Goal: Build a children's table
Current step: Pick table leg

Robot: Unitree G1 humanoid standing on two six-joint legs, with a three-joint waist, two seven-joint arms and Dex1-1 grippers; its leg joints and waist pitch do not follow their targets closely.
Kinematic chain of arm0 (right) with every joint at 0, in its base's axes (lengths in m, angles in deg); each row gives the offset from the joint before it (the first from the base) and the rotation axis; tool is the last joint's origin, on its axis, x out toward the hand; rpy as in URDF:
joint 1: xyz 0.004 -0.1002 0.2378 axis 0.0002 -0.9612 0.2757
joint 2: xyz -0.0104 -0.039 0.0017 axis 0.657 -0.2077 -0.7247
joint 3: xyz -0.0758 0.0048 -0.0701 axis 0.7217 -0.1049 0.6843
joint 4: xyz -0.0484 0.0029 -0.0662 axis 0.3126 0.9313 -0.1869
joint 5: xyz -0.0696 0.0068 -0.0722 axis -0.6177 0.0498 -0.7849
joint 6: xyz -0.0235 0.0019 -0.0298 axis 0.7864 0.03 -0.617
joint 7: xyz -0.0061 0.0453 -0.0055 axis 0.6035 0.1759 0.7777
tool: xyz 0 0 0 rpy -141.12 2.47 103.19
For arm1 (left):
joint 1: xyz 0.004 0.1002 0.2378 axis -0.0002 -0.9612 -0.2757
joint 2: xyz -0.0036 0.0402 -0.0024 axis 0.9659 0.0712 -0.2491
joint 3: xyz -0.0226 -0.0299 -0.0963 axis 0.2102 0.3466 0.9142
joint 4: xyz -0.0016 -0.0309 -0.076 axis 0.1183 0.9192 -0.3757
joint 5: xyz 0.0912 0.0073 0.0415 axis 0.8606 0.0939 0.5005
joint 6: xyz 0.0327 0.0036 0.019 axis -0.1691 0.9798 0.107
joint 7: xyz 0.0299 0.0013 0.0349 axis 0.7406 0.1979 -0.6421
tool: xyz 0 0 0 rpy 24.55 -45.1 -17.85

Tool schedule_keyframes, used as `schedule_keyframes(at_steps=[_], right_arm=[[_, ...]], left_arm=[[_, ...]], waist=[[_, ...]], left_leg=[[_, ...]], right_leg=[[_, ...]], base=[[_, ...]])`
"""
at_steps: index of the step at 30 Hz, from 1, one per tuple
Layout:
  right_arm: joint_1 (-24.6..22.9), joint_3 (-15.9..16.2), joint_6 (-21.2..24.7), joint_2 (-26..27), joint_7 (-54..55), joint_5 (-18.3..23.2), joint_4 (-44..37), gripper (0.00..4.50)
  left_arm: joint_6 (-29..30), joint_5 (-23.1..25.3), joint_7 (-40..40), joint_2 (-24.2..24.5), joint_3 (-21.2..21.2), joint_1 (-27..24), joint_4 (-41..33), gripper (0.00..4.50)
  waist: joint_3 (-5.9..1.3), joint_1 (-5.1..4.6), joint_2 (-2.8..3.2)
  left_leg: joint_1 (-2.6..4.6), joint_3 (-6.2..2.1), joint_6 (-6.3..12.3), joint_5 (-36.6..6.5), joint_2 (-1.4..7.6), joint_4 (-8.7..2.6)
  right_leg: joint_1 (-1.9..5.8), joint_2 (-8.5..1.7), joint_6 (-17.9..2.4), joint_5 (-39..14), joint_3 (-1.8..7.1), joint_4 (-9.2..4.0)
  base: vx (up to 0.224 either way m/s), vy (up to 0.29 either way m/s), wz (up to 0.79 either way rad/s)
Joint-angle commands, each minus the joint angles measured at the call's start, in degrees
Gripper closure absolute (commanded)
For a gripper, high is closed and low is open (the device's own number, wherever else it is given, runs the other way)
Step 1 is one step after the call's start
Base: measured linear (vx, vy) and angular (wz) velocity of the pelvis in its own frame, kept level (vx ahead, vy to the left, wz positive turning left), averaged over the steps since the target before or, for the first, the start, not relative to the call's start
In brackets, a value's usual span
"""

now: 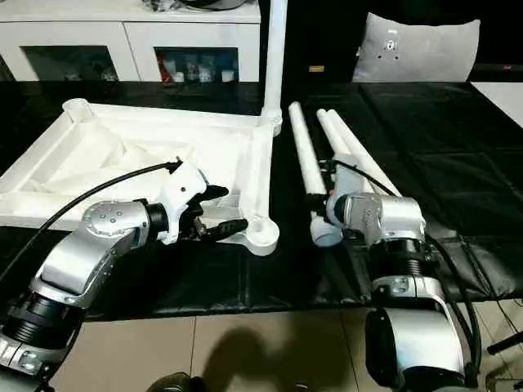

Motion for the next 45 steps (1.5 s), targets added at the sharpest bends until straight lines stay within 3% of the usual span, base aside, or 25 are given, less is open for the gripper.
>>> schedule_keyframes(at_steps=[1, 3, 5, 8, 10, 14, 17, 20, 24, 27, 31, 34, 35, 36, 40, 45], right_arm=[[-0.1, -0.8, -2.6, -0.2, 0.0, 0.7, -1.7, 2.61], [-0.5, -0.8, -5.7, -0.1, -0.2, 0.4, -2.4, 2.61], [-1.1, -1.3, -11.9, 0.3, -0.5, 0.4, -3.6, 2.61], [-0.9, -2.4, -14.7, 0.7, -0.5, 1.1, -4.2, 2.61], [-0.5, -4.9, -19.1, 1.2, -1.9, 3.4, -5.8, 2.61], [-0.3, -6.7, -21.0, 1.6, -2.6, 5.1, -6.7, 2.61], [-0.6, -9.3, -24.0, 2.5, -6.1, 9.9, -9.8, 2.61], [-2.7, -9.0, -23.0, 3.1, -13.4, 14.5, -14.9, 2.61], [-5.0, -7.9, -19.6, 3.6, -19.4, 19.1, -19.6, 2.61], [-6.4, -7.0, -17.8, 3.6, -22.5, 21.7, -21.7, 2.62], [-9.1, -5.2, -13.7, 3.1, -28.0, 26.2, -25.6, 2.62], [-9.9, -5.3, -11.3, 2.9, -30.1, 28.8, -27.0, 2.62], [-10.2, -5.2, -10.4, 2.7, -30.9, 29.6, -27.3, 2.62], [-10.7, -4.8, -9.4, 2.3, -32.2, 30.5, -28.0, 2.62], [-11.5, -3.8, -7.9, 1.4, -33.6, 31.7, -29.1, 2.62], [-11.9, -3.0, -6.8, 0.7, -34.7, 32.4, -29.9, 2.62]], left_arm=[[-0.6, 0.5, -0.3, 0.3, -0.3, 0.2, 0.3, 0.47], [-0.6, 0.5, -0.4, 0.3, -0.3, 0.3, 0.4, 0.47], [-0.9, 0.5, -0.6, 0.2, -0.2, 0.3, 0.4, 0.47], [-1.1, 0.5, -0.9, 0.0, 0.1, 0.3, 0.5, 0.47], [-1.6, -0.2, -1.7, -0.9, 1.0, 0.5, 0.8, 0.47], [-1.6, -0.8, -2.2, -1.6, 1.8, 0.8, 0.8, 0.47], [-1.5, -3.4, -4.0, -4.1, 4.6, 2.3, 1.3, 0.47], [-0.7, -6.8, -5.2, -6.8, 7.8, 4.5, 1.8, 0.13], [0.9, -11.1, -6.5, -9.6, 11.4, 7.0, 1.9, 0.01], [2.7, -14.6, -9.0, -12.1, 15.2, 10.0, 3.2, 0.0], [8.4, -23.7, -13.7, -16.5, 23.1, 16.4, 6.9, 0.0], [10.8, -28.0, -15.9, -18.2, 26.7, 19.8, 9.6, 0.0], [11.6, -29.2, -16.2, -18.6, 27.4, 20.6, 10.1, 0.0], [12.6, -30.7, -16.3, -19.2, 28.0, 21.4, 10.4, 0.0], [15.7, -33.9, -16.7, -20.6, 29.3, 22.4, 10.3, 0.0], [17.6, -35.3, -17.2, -21.5, 28.7, 22.5, 9.5, 0.0]], waist=[[-4.74, 0.08, -0.14], [-4.69, 0.04, -0.19], [-4.68, 0.09, -0.22], [-4.73, 0.03, -0.24], [-4.7, -0.01, -0.26], [-4.74, 0.0, -0.19], [-4.75, 0.02, -0.27], [-4.82, 0.29, -0.34], [-4.76, 0.48, -0.58], [-4.72, 0.45, -0.6], [-4.75, 0.8, -0.43], [-4.69, 1.28, -0.78], [-4.78, 1.53, -0.78], [-4.75, 1.64, -1.17], [-4.79, 2.0, -1.11], [-4.63, 2.32, -1.16]], left_leg=[[1.93, -1.31, -2.39, -8.4, 2.57, -3.49], [1.91, -1.3, -2.28, -8.7, 2.56, -3.47], [1.89, -1.3, -2.12, -8.9, 2.62, -3.48], [1.87, -1.29, -1.66, -8.5, 2.58, -3.46], [1.87, -1.24, -1.37, -8.9, 2.6, -3.42], [1.89, -1.3, -0.58, -8.2, 2.62, -3.43], [1.77, -1.19, 0.02, -8.8, 2.49, -3.33], [1.8, -1.23, 0.91, -8.2, 2.59, -3.28], [1.5, -1.26, 2.73, -6.8, 2.59, -3.13], [1.55, -1.28, 2.7, -7.2, 2.6, -3.12], [1.65, -1.34, 2.2, -8.0, 2.52, -3.05], [1.59, -1.33, 2.56, -7.6, 2.45, -3.04], [1.57, -1.35, 2.76, -7.2, 2.39, -2.9], [1.58, -1.27, 2.94, -7.0, 2.42, -2.93], [1.4, -1.34, 3.37, -5.7, 2.5, -2.87], [1.5, -1.4, 2.64, -6.7, 2.6, -3.05]], right_leg=[[2.47, -4.04, -11.3, -5.2, 2.17, -3.88], [2.46, -4.07, -11.3, -5.6, 2.19, -3.96], [2.42, -4.14, -11.1, -5.9, 2.2, -4.03], [2.45, -4.06, -11.1, -5.5, 2.2, -3.97], [2.43, -4.09, -11.2, -5.7, 2.23, -4.02], [2.43, -3.9, -11.5, -5.1, 2.11, -3.92], [2.59, -3.95, -11.7, -5.3, 2.15, -4.04], [2.71, -3.94, -12.0, -3.8, 2.09, -3.94], [2.91, -4.11, -12.9, -2.8, 2.02, -3.87], [2.76, -4.16, -13.1, -5.1, 1.94, -4.17], [2.77, -4.07, -13.4, -6.0, 1.86, -4.21], [2.76, -4.1, -13.3, -6.3, 1.85, -4.3], [2.79, -4.2, -13.3, -6.2, 1.86, -4.31], [2.81, -4.17, -13.1, -6.4, 1.84, -4.36], [2.77, -4.32, -12.6, -6.4, 1.84, -4.36], [2.7, -4.39, -11.5, -9.4, 1.82, -4.66]], base=[[0.0, 0.0, 0.0], [0.0, 0.0, 0.0], [0.0, 0.0, 0.0], [0.0, 0.0, 0.0], [0.0, 0.0, 0.0], [0.0, 0.0, 0.0], [0.0, 0.0, 0.0], [0.0, 0.0, 0.0], [0.0, 0.0, 0.0], [0.0, 0.0, 0.0], [0.0, 0.0, 0.0], [0.0, 0.0, 0.0], [0.0, 0.0, 0.0], [0.0, 0.0, 0.0], [0.0, 0.0, 0.0], [0.0, 0.0, 0.0]])
